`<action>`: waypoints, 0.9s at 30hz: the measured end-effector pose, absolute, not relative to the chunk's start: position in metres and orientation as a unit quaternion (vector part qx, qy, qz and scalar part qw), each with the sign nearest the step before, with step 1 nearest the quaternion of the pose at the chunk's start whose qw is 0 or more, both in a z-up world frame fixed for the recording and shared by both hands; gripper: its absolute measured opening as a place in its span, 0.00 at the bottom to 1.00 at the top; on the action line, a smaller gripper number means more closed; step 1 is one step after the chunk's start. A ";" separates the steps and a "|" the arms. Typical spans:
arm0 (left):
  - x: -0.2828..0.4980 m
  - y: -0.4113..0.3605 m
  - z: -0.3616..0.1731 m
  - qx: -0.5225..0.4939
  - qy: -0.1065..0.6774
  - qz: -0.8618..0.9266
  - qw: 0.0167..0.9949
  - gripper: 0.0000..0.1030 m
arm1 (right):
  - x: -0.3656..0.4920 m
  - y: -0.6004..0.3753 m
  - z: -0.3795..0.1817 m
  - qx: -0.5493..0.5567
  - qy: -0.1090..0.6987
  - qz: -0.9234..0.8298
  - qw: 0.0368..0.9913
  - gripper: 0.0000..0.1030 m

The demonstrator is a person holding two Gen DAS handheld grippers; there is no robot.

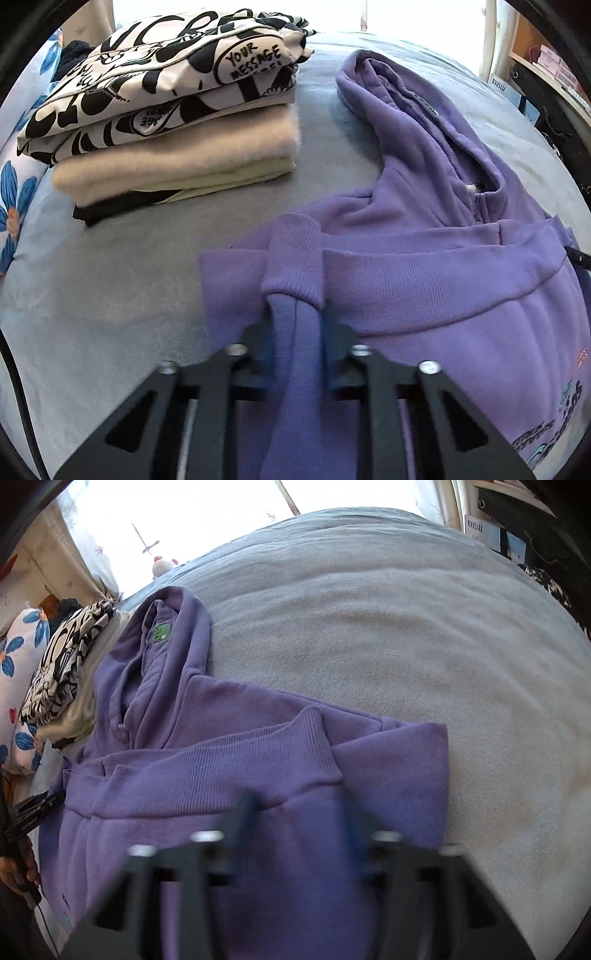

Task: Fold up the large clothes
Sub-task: 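Lift the hem with both tools and fold it up toward the hood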

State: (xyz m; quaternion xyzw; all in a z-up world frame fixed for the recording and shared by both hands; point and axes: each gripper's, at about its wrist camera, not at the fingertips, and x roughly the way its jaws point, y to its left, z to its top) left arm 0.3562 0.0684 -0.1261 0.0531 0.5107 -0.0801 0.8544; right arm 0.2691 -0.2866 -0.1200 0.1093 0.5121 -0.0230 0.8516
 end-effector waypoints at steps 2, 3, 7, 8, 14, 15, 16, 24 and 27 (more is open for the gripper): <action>0.354 0.067 -0.117 0.057 0.500 -0.075 0.861 0.08 | 0.256 -0.286 -0.104 0.097 0.488 -0.037 0.867 0.08; 0.352 0.068 -0.111 0.054 0.494 -0.078 0.864 0.08 | 0.250 -0.286 -0.096 0.095 0.476 -0.040 0.873 0.08; 0.347 0.079 -0.079 0.031 0.469 -0.105 0.876 0.07 | 0.221 -0.295 -0.040 0.112 0.404 -0.043 0.907 0.08; 0.347 0.080 -0.075 0.025 0.465 -0.110 0.878 0.07 | 0.217 -0.295 -0.030 0.108 0.392 -0.049 0.912 0.08; 0.382 0.086 -0.086 -0.035 0.464 -0.110 0.878 0.07 | 0.240 -0.295 -0.025 0.087 0.374 -0.084 0.919 0.08; 0.390 0.089 -0.095 -0.047 0.472 -0.103 0.875 0.07 | 0.249 -0.293 -0.035 0.080 0.384 -0.091 0.915 0.08; 0.398 0.094 -0.108 -0.059 0.479 -0.097 0.871 0.07 | 0.262 -0.293 -0.053 0.075 0.402 -0.102 0.907 0.08; 0.407 0.126 -0.156 -0.146 0.461 -0.116 0.868 0.09 | 0.294 -0.296 -0.135 0.095 0.462 -0.134 0.872 0.12; 0.403 0.133 -0.154 -0.161 0.454 -0.123 0.868 0.12 | 0.296 -0.295 -0.130 0.081 0.472 -0.132 0.868 0.16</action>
